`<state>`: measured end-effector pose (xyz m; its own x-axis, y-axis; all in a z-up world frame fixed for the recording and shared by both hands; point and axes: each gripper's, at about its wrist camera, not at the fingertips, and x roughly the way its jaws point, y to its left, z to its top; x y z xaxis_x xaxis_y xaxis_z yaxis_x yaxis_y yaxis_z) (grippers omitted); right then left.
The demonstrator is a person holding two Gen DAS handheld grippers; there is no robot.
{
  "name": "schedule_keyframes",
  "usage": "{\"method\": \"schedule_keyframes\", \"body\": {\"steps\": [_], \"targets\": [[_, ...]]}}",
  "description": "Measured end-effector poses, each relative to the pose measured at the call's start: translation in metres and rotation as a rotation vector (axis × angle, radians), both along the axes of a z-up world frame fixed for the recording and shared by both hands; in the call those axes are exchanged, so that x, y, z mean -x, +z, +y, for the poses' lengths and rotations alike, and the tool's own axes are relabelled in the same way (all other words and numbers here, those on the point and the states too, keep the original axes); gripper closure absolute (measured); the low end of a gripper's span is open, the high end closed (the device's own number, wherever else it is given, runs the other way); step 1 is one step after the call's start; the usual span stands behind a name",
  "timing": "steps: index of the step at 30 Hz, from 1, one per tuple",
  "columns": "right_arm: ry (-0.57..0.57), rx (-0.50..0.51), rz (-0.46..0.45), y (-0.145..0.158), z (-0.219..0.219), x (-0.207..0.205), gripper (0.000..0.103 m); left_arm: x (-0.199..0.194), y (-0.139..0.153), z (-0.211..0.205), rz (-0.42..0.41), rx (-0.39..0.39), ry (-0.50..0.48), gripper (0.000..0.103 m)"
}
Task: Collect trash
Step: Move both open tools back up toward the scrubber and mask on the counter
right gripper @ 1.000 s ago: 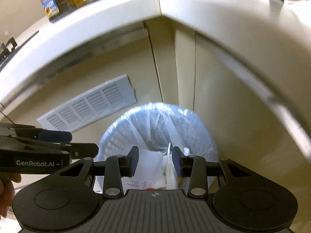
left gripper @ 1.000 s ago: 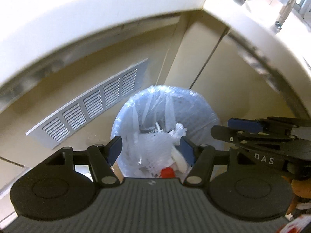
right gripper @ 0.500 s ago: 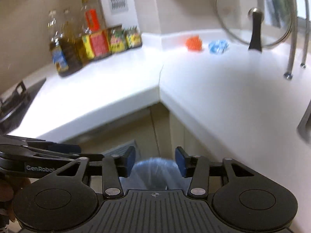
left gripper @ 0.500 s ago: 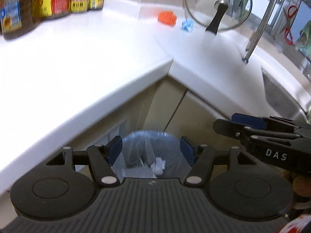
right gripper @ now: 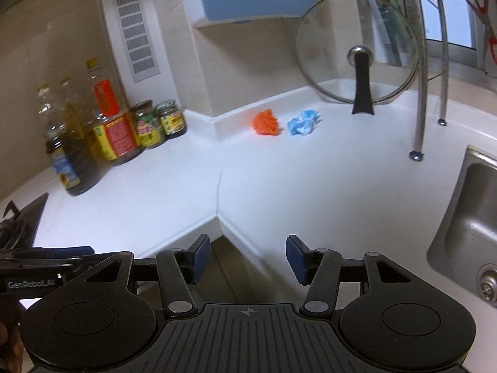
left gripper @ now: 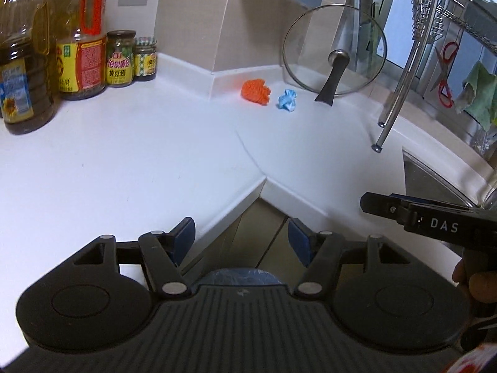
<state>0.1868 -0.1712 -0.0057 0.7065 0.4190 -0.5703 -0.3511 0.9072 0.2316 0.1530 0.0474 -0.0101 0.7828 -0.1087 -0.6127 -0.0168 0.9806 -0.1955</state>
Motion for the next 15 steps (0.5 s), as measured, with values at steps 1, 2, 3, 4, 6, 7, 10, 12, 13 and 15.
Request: {"method": "schedule_keyframes", "body": {"steps": [1, 2, 3, 4, 6, 7, 10, 12, 13, 15], "targets": [[-0.008, 0.007, 0.004, 0.001, -0.001, -0.003, 0.048, -0.002, 0.002, 0.0, -0.003, 0.003, -0.004, 0.04], [-0.014, 0.011, 0.007, 0.002, -0.002, -0.005, 0.048, -0.004, 0.004, -0.001, -0.007, 0.005, -0.009, 0.04], [-0.018, 0.016, 0.011, 0.003, -0.002, -0.006, 0.048, -0.006, 0.005, -0.001, -0.013, 0.007, -0.014, 0.04], [-0.022, 0.025, 0.015, 0.004, -0.002, -0.007, 0.048, -0.008, 0.007, -0.001, -0.021, 0.006, -0.019, 0.04], [-0.034, 0.04, 0.021, 0.005, -0.002, -0.009, 0.048, -0.012, 0.011, -0.003, -0.035, 0.0, -0.031, 0.039], [-0.042, 0.049, 0.024, 0.005, -0.002, -0.01, 0.048, -0.015, 0.012, -0.003, -0.037, 0.0, -0.036, 0.039], [-0.061, 0.068, 0.027, 0.008, -0.004, -0.013, 0.047, -0.024, 0.016, -0.005, -0.046, 0.003, -0.058, 0.039], [-0.073, 0.07, 0.021, 0.01, -0.006, -0.016, 0.047, -0.031, 0.018, -0.008, -0.049, 0.001, -0.072, 0.039], [-0.081, 0.068, 0.018, 0.011, -0.008, -0.018, 0.047, -0.036, 0.019, -0.01, -0.051, 0.0, -0.077, 0.039], [-0.09, 0.066, 0.017, 0.011, -0.011, -0.026, 0.047, -0.045, 0.022, -0.014, -0.058, -0.001, -0.081, 0.039]]}}
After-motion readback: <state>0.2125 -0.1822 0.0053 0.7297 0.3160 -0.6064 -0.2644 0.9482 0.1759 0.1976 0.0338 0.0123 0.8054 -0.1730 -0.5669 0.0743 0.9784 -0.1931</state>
